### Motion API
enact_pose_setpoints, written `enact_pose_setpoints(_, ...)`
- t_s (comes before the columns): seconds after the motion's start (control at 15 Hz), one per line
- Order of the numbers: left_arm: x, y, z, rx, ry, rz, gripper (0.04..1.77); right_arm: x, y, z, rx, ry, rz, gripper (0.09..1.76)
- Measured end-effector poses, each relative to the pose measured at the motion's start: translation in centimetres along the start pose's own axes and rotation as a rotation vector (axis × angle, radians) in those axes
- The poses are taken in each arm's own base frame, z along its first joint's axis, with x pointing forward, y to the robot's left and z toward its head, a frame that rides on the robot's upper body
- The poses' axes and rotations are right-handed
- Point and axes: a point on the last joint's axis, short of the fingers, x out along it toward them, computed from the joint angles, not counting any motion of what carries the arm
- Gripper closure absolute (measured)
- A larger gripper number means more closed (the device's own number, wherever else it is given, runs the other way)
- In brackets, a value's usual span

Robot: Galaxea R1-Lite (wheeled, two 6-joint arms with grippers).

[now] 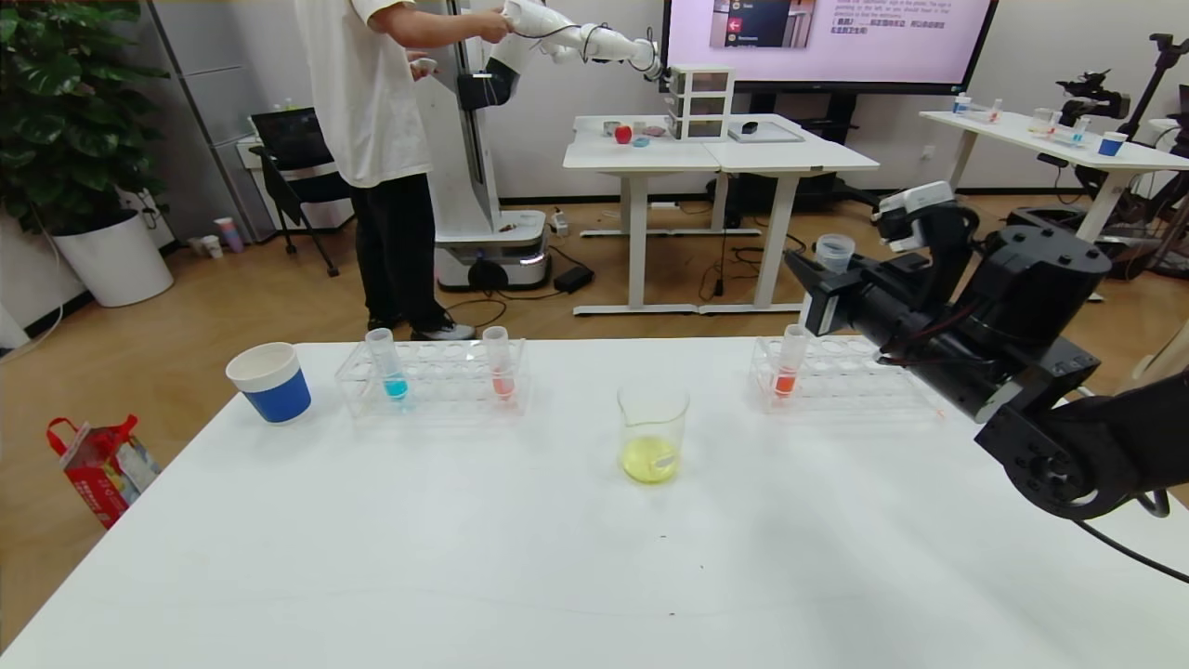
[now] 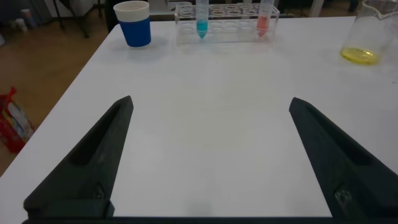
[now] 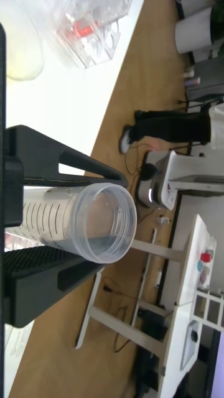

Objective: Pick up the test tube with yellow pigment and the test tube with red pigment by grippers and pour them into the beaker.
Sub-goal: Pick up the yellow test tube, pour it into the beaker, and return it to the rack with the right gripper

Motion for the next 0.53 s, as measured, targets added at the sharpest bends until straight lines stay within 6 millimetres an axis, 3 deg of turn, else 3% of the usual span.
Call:
enact_pose_setpoints(0.2, 0.0, 0.0, 0.0, 0.0, 0.0, 0.0, 0.06, -0.6, -4.2, 0.2, -0.016, 0.012, -0.107, 1.32)
enact_pose_setpoints(0.53, 0.0, 0.0, 0.0, 0.0, 0.0, 0.0, 0.06, -3.6, -14.5, -0.3, -0.044, 0.089, -0.348, 1.32)
